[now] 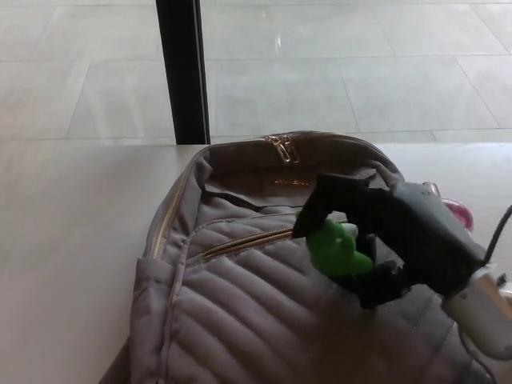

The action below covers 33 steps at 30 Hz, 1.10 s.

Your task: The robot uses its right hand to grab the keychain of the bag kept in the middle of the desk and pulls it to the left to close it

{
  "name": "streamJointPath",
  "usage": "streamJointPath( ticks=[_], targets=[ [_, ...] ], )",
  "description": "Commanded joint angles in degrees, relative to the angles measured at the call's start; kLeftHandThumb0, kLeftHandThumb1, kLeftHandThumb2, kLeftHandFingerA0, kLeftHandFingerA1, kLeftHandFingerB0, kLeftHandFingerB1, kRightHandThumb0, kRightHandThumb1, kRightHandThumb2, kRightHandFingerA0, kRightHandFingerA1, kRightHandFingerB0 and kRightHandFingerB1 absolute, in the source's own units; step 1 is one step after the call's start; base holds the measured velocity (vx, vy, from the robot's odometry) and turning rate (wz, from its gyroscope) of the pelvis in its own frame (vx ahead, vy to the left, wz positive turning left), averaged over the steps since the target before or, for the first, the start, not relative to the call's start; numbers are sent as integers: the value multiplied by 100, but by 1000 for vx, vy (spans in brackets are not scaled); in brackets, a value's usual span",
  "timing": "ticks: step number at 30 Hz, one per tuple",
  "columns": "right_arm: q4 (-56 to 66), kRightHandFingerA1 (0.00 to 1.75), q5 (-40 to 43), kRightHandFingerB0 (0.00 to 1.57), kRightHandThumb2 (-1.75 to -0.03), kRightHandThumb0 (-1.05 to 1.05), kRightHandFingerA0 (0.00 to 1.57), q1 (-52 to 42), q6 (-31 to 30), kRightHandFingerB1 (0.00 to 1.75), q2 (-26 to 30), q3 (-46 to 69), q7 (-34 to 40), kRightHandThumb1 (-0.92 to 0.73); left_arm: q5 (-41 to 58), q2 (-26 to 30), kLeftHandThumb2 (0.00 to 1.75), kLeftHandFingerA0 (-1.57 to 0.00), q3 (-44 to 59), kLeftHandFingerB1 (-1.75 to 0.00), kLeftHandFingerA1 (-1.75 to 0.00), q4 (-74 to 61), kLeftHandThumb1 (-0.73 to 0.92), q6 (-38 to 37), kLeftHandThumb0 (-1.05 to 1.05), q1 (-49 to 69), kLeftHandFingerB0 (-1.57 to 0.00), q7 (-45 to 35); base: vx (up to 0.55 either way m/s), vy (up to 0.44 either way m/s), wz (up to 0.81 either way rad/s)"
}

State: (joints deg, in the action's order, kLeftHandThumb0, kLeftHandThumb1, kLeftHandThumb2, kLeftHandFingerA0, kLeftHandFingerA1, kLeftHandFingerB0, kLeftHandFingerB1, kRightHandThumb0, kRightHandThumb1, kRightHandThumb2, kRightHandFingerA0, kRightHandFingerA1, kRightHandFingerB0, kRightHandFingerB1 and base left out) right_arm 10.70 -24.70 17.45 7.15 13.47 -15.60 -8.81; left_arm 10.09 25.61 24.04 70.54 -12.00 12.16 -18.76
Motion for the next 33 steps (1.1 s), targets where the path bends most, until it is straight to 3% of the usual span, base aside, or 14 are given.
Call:
streamJointPath(
  ticks=[1, 5, 8, 9, 11, 12, 14, 15, 19, 20, 21, 23, 28, 33],
  targets=[
    [-323, 175, -345, 74, -132, -13, 89, 394, -152, 167, -188, -269, 43, -44, 2, 90, 69, -65, -16, -113, -130, 55, 92, 10, -93, -18, -39, 119, 0, 0, 0],
    [-702, 164, -496, 84, -110, -22, 91, 803, -287, 123, -400, -458, 67, -59, 19, 68, 73, -68, -4, -122, -133, 79, 92, 29, -94, -54, -38, 192, 0, 0, 0],
    [-932, 175, -539, 80, -124, -20, 92, 1026, -317, 155, -502, -517, 107, -49, 18, 54, 75, -67, -12, -122, -133, 62, 92, 55, -95, -69, -37, 247, 0, 0, 0],
    [-1050, 175, -555, 78, -129, -18, 93, 1166, -373, 167, -577, -545, 93, -46, 13, 41, 127, -113, -16, -86, -129, 69, 69, 33, -71, -76, -33, 266, 0, 0, 0],
    [-1236, 175, -584, 78, -129, -18, 93, 1384, -459, 167, -702, -593, 80, -46, 8, 36, 127, -113, -19, -86, -129, 81, 69, 1, -71, -87, -33, 289, 0, 0, 0],
    [-1299, 175, -621, 77, -130, -17, 92, 1458, -473, 169, -742, -617, 105, -44, 15, 32, 80, -68, -21, -124, -136, 70, 92, 3, -94, -82, -36, 268, 0, 0, 0],
    [-1406, 175, -657, 79, -131, -17, 95, 1593, -464, 168, -793, -665, 91, -44, 15, 32, 81, -67, -24, -124, -136, 54, 92, 0, -95, -82, -36, 291, 0, 0, 0],
    [-1499, 143, -670, 103, -118, -24, 122, 1706, -418, 133, -836, -708, 93, -46, 11, 32, 81, -67, -29, -125, -136, 49, 92, -11, -94, -88, -36, 307, 0, 0, 0],
    [-1789, 175, -780, 72, -118, -19, 89, 1957, -400, 166, -1015, -900, 140, -48, 15, 18, 80, -67, -37, -124, -136, -21, 92, -5, -95, -100, -35, 382, 0, 0, 0],
    [-1844, 138, -843, 100, -116, -29, 117, 1990, -358, 128, -1052, -964, 194, -50, -1, 12, 79, -68, -55, -115, -130, -38, 92, -30, -95, -93, -39, 381, 0, 0, 0],
    [-1917, 175, -896, 74, -111, -20, 91, 2022, -385, 161, -1130, -1029, 255, -48, -7, 12, 78, -69, -60, -118, -131, -14, 92, -50, -96, -107, -41, 376, 0, 0, 0],
    [-1962, 175, -916, 70, -104, -15, 89, 2090, -641, 166, -1268, -1124, 121, -47, -5, 16, 78, -69, -61, -118, -132, -11, 92, -23, -97, -134, -42, 407, 0, 0, 0],
    [-2495, 167, -1032, 77, -86, -22, 88, 2302, -662, 134, -1701, -1471, 249, -54, 11, 22, 78, -66, -61, -117, -132, -49, 92, 51, -97, -173, -39, 417, 0, 0, 0],
    [-2859, 175, -1282, 82, -117, -25, 93, 2283, -921, 147, -2235, -1957, 363, -39, 38, -2, 79, -67, -59, -116, -133, -105, 92, 69, -97, -184, -39, 337, 0, 0, 0]
  ],
)
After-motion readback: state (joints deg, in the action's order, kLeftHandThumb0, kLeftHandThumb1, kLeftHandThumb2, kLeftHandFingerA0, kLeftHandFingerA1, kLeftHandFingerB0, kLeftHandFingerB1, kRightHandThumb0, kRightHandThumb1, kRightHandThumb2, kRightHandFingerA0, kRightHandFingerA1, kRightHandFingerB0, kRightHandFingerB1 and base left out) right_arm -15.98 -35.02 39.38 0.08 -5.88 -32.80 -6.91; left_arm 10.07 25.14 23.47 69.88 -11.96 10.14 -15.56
